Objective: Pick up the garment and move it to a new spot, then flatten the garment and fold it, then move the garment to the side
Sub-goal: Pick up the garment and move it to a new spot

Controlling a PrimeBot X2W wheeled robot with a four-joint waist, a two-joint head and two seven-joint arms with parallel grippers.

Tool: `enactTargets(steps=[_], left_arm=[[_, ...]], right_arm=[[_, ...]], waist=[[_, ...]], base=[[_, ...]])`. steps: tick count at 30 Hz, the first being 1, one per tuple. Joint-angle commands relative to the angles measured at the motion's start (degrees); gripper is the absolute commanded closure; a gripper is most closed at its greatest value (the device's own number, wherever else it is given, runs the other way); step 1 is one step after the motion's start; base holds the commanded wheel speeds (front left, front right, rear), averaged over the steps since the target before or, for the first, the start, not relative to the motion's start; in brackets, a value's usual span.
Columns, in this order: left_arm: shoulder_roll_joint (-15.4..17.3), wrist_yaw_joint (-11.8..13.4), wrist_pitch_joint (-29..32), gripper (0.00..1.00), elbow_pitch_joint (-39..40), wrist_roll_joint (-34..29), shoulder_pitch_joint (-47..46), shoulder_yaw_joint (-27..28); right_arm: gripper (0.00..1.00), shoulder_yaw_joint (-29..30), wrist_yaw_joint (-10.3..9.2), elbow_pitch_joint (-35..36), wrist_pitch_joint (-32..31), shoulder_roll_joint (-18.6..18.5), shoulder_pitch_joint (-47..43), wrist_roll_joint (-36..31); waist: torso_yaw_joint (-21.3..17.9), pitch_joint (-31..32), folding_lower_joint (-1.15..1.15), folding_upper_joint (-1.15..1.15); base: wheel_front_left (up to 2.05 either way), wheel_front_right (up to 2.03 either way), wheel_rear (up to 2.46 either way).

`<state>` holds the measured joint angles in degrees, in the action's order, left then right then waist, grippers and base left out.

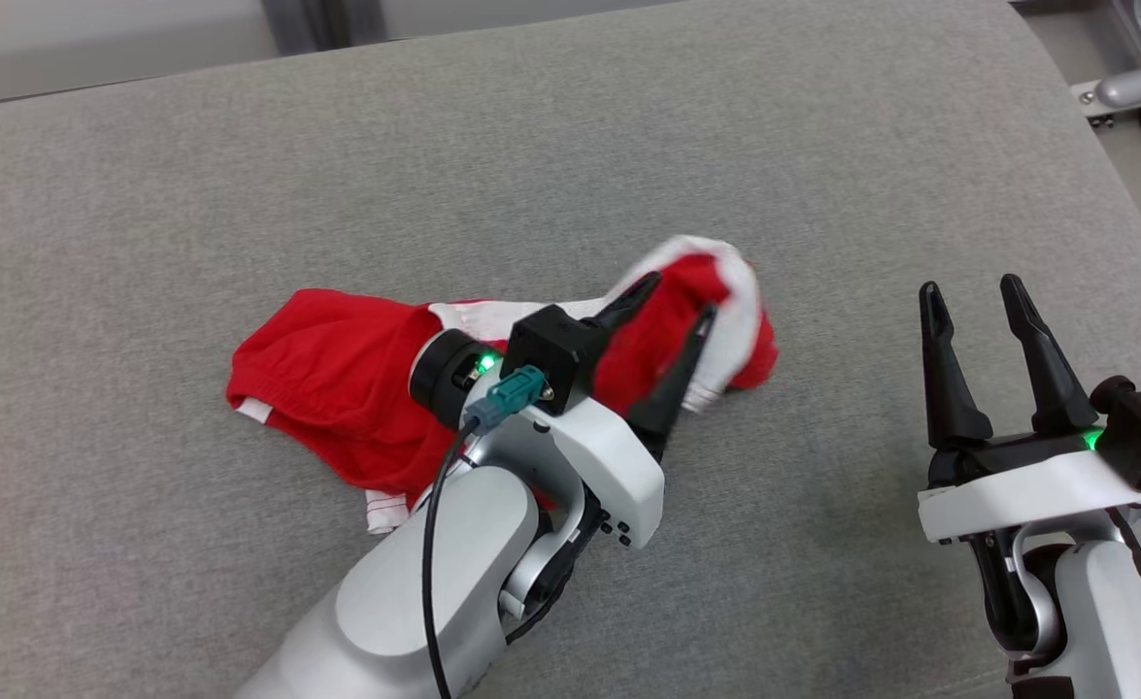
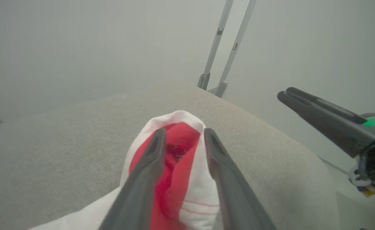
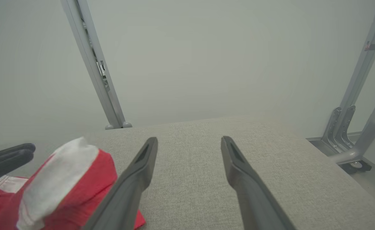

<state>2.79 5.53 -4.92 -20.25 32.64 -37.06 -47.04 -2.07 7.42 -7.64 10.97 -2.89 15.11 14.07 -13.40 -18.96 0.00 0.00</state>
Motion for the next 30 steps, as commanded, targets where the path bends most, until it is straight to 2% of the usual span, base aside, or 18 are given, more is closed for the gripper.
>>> enactTargets(steps=[1,5,9,16,17,23,30], left_arm=[[0.24,-0.26,-0.59,0.0,-0.41,0.63,-1.14,-0.53],[0.26,-0.01,-2.9,0.0,-1.72,1.04,-1.33,-1.64],[1.74,1.62,-5.76,0.0,-1.92,1.2,-0.9,0.76],[8.0,6.15,-8.77,0.0,0.69,1.77,1.01,8.31],[8.0,6.15,-8.77,0.0,0.69,1.77,1.01,8.31],[13.53,9.28,-9.73,0.0,2.95,2.74,4.41,15.06],[19.44,11.54,-10.09,0.0,5.82,2.5,10.74,20.73]], right_arm=[[0.0,0.3,0.13,-0.17,0.41,-0.14,0.85,0.3],[0.0,0.37,0.13,-0.91,0.92,-0.15,1.06,0.17],[0.0,0.48,0.13,-1.23,0.97,-0.15,1.0,-0.17],[0.0,0.9,0.13,-1.0,0.24,-0.16,-0.21,-0.9],[0.0,0.9,0.13,-1.0,0.24,-0.16,-0.21,-0.9],[0.0,0.83,0.13,-0.55,-0.68,-0.19,-1.03,-1.51],[0.0,0.45,0.13,-0.27,-1.55,-0.19,-2.23,-1.86]], waist=[[0.88,0.02,0.0,0.0],[2.93,0.87,0.0,0.0],[5.2,2.0,0.0,0.0],[8.87,4.18,0.0,0.0],[8.87,4.18,0.0,0.0],[10.87,6.31,0.0,0.0],[11.88,8.91,0.0,0.0]], base=[[0.0,0.0,0.0],[0.0,0.0,0.0],[0.0,0.0,0.0],[0.0,0.0,0.0],[0.0,0.0,0.0],[0.0,0.0,0.0],[0.0,0.0,0.0]])
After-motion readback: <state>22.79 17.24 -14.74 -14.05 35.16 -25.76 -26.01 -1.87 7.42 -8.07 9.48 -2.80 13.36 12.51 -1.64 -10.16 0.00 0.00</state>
